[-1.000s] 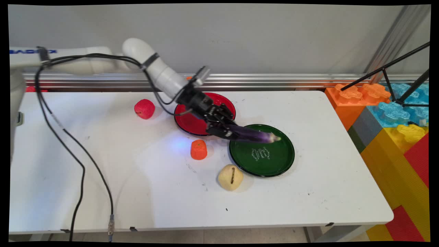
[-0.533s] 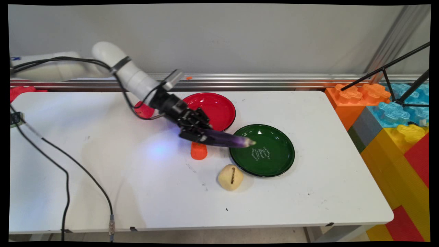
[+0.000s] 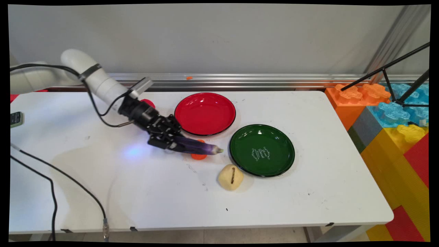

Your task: Place the picked object on the table

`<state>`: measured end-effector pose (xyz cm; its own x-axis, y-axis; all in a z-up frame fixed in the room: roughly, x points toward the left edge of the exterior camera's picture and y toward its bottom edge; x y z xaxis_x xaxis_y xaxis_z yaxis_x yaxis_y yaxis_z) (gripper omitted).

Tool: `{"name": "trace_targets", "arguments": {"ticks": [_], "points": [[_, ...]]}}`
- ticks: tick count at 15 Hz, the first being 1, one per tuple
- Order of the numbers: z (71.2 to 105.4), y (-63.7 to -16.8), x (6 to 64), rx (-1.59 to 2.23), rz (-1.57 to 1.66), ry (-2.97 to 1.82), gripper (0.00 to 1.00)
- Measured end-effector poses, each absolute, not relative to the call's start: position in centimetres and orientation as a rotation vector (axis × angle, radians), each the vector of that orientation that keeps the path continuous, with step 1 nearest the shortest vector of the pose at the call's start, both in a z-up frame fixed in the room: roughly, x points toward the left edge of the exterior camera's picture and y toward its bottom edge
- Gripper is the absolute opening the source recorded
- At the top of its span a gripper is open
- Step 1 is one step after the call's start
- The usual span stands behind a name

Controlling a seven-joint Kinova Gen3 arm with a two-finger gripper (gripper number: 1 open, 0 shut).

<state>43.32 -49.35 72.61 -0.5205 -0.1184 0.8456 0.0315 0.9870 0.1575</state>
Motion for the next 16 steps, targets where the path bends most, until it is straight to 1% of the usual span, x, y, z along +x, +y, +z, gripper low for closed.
{"name": "trace_targets", "arguments": {"ticks": [7, 14, 15, 16], "points": [[70.4, -46.5, 48.3, 0.018, -0.219, -2.13, 0.0], [69.0, -44.8, 50.3, -0.004, -0.237, -2.14, 0.0], [68.9, -44.7, 50.4, -0.006, -0.236, -2.138, 1.0], [68.8, -44.6, 50.4, -0.008, -0.235, -2.136, 1.0]]}}
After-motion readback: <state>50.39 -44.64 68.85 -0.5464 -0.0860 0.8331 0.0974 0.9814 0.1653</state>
